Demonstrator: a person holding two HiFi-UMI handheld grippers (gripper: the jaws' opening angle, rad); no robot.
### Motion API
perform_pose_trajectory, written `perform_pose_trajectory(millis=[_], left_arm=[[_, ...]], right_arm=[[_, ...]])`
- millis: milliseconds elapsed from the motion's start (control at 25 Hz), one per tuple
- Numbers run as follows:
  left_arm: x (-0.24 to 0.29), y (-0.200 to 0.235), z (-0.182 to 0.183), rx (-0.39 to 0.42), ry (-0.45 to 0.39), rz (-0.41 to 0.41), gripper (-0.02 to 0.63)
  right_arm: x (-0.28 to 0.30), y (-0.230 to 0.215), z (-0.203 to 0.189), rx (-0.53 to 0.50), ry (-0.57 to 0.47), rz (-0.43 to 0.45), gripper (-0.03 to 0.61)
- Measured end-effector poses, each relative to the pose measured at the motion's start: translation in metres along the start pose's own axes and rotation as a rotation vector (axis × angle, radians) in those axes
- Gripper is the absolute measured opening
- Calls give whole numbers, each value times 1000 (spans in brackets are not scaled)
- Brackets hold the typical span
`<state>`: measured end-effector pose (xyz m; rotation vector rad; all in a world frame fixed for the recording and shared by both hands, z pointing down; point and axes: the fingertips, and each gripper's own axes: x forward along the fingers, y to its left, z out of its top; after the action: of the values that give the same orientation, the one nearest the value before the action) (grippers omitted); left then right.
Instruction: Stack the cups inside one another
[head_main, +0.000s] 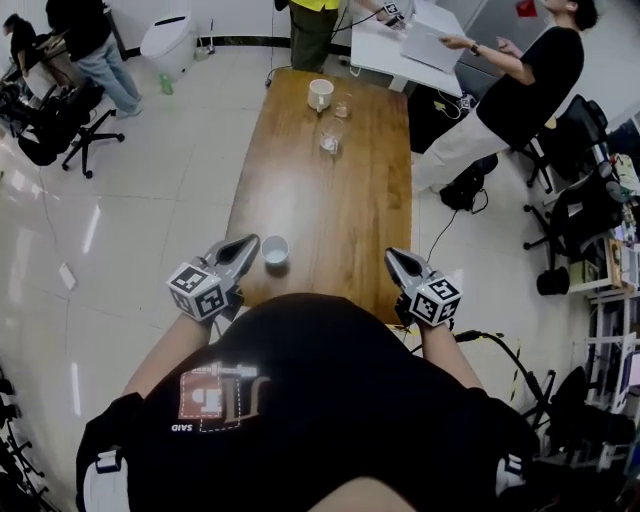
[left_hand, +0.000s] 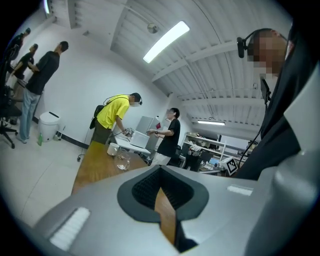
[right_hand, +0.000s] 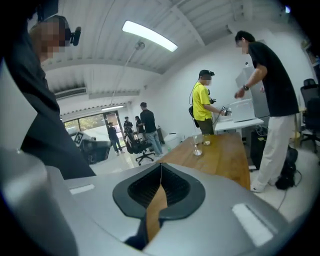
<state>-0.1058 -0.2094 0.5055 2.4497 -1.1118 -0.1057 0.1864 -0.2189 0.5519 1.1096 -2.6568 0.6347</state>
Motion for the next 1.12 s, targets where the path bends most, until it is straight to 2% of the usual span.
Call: perform_pose_trajectory(millis=[120, 240, 320, 560, 840, 1120], left_arm=[[18, -11, -3, 8, 19, -27, -6], [27, -13, -10, 11, 28, -46, -6], [30, -13, -13, 15, 32, -51, -6], [23, -7, -16, 8, 29, -25, -6], [7, -2, -13, -5, 20, 12, -6], [-8, 6, -12, -13, 16, 47, -6]], right_arm=[[-12, -6, -44, 53, 59, -27, 14], [-20, -10, -62, 101, 46, -39, 14], [-24, -16, -57, 112, 15, -38, 14], [-30, -28, -8, 134, -120, -10, 14], [-9, 4, -6, 160, -104, 124, 14], [-2, 1, 13, 142, -110, 138, 14]])
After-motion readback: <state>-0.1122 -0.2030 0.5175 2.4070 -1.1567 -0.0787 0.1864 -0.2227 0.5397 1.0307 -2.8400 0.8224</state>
